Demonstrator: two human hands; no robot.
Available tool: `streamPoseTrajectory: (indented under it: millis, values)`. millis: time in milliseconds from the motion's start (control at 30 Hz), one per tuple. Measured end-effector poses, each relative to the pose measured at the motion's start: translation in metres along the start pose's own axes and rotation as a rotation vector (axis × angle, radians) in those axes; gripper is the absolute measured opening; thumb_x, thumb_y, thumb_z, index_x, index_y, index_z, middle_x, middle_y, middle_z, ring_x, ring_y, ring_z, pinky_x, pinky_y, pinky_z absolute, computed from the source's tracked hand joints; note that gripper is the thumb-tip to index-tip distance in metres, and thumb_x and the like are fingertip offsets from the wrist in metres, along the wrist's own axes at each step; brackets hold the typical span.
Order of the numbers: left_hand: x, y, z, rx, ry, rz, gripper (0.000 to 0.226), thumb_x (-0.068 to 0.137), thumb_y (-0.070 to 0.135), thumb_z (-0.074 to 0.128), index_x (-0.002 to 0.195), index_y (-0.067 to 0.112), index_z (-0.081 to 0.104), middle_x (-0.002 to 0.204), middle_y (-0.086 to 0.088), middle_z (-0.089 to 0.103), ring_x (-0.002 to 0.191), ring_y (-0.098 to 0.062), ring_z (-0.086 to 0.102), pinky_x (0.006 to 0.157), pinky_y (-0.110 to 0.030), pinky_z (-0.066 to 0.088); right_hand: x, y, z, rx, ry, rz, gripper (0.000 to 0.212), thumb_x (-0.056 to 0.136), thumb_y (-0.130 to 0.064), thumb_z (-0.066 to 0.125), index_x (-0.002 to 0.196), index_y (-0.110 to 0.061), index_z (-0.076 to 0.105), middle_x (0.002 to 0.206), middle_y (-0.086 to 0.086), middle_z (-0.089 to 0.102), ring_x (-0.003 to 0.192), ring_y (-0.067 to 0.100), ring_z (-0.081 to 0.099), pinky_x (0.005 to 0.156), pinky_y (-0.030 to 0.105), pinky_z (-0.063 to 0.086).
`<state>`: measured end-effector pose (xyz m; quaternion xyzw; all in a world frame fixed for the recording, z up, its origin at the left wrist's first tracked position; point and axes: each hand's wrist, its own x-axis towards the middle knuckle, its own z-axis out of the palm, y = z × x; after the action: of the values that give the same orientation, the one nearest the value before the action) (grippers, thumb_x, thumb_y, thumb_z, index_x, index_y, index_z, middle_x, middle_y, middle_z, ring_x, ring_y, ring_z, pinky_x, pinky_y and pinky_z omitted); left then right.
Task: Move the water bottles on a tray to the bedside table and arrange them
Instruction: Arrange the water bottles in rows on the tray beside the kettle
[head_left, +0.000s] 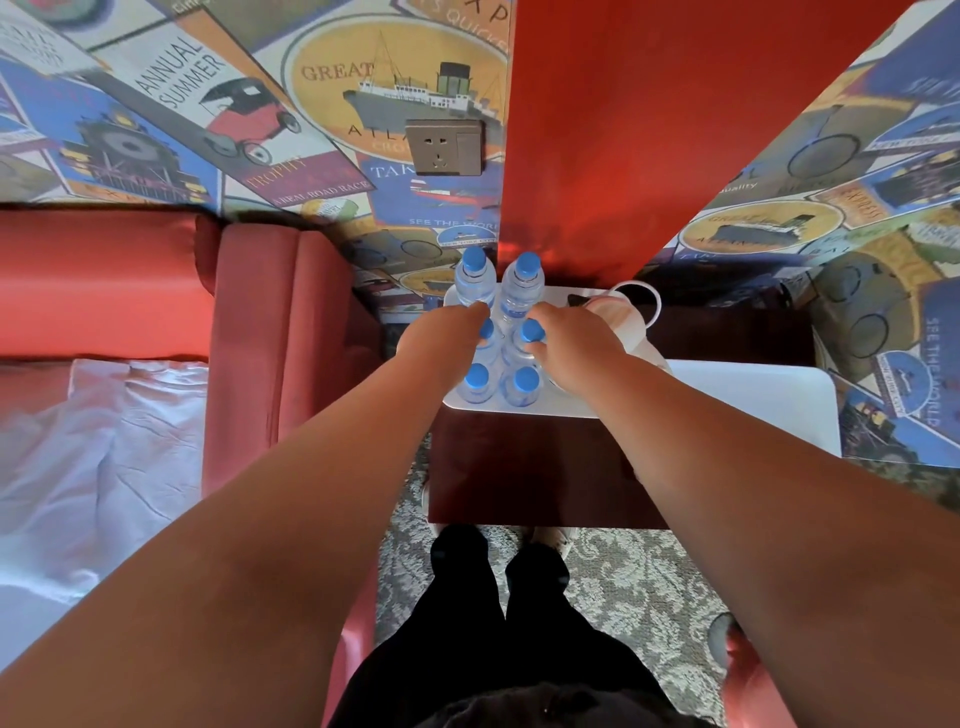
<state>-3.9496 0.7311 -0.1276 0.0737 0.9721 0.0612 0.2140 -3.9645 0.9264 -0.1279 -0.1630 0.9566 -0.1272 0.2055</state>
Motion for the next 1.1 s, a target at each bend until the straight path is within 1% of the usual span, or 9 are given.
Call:
streamPoseTrajectory:
  millis: [167,300,367,467,567,700,833,967,1100]
  values:
    - [-0.001,-0.001,0.001,-0.010,-0.018,0.010,0.034,0.089,0.005,0.052,0.119,0.022,0.047,0.103,-0.009,0.064,0.077,-0.033,0.057,0.055,-0.038,0.035,0.000,-0.001,-0.001,0.014,-0.004,0.018,0.035,0.097,-0.034,0.058,0.127,-0.018,0.052,0.094,0.011,0.064,0.087,0.033,0.062,0.062,0.035,0.037]
    - [0.001,-0.002,0.000,-0.027,-0.021,0.023,0.036,0.093,0.010,0.052,0.126,0.024,0.047,0.114,-0.008,0.065,0.093,-0.036,0.064,0.061,-0.040,0.042,0.000,0.000,-0.003,0.037,-0.021,0.016,0.040,0.097,-0.040,0.057,0.132,-0.020,0.051,0.100,0.009,0.066,0.093,0.032,0.063,0.065,0.035,0.038]
    - [0.001,-0.001,-0.002,-0.074,-0.003,0.004,0.036,0.098,0.023,0.051,0.134,0.025,0.047,0.123,-0.007,0.065,0.102,-0.036,0.064,0.068,-0.040,0.045,0.000,-0.003,-0.007,0.054,0.010,0.018,0.046,0.095,-0.049,0.055,0.132,-0.021,0.052,0.106,0.006,0.068,0.099,0.030,0.064,0.070,0.036,0.046]
    - [0.004,-0.001,-0.010,-0.200,0.191,-0.080,0.038,0.098,0.045,0.052,0.132,0.028,0.051,0.119,-0.004,0.067,0.103,-0.032,0.065,0.073,-0.039,0.047,0.010,-0.008,-0.018,0.123,0.177,0.093,0.043,0.095,-0.050,0.054,0.129,-0.022,0.055,0.118,0.002,0.067,0.108,0.028,0.064,0.081,0.037,0.051]
    - [0.023,-0.006,-0.022,-0.328,0.325,-0.179,0.040,0.096,0.037,0.058,0.134,0.031,0.047,0.123,-0.006,0.059,0.102,-0.035,0.063,0.070,-0.040,0.046,0.030,-0.013,-0.029,0.104,0.169,0.141,0.042,0.098,-0.038,0.056,0.136,-0.023,0.047,0.124,0.009,0.062,0.111,0.035,0.062,0.084,0.040,0.051]
    - [0.052,-0.012,-0.029,-0.198,0.159,-0.155,0.047,0.098,0.026,0.060,0.141,0.029,0.042,0.124,-0.013,0.061,0.104,-0.038,0.063,0.072,-0.042,0.046,0.055,-0.015,-0.035,0.007,0.012,0.151,0.048,0.101,-0.033,0.052,0.146,-0.026,0.039,0.128,0.014,0.061,0.116,0.036,0.060,0.090,0.042,0.052]
    - [0.067,-0.013,-0.028,-0.127,0.106,-0.145,0.033,0.094,0.011,0.060,0.124,0.019,0.050,0.109,-0.014,0.065,0.099,-0.039,0.064,0.067,-0.041,0.043,0.060,-0.017,-0.033,-0.031,0.024,0.153,0.027,0.097,-0.013,0.055,0.124,-0.018,0.051,0.114,0.014,0.064,0.107,0.036,0.062,0.076,0.035,0.043]
    - [0.067,-0.013,-0.030,-0.137,0.100,-0.095,0.027,0.097,0.019,0.060,0.123,0.012,0.056,0.118,-0.014,0.059,0.108,-0.039,0.060,0.077,-0.044,0.045,0.051,-0.014,-0.036,-0.044,0.011,0.172,0.028,0.093,-0.004,0.058,0.119,-0.014,0.053,0.111,0.014,0.064,0.104,0.034,0.063,0.076,0.033,0.041]
    - [0.061,-0.010,-0.029,-0.172,0.085,-0.098,0.031,0.098,0.024,0.059,0.127,0.015,0.056,0.122,-0.014,0.062,0.110,-0.038,0.060,0.080,-0.042,0.046,0.041,-0.008,-0.041,-0.054,-0.032,0.145,0.029,0.095,-0.008,0.059,0.122,-0.014,0.053,0.112,0.012,0.064,0.104,0.034,0.062,0.078,0.032,0.043]
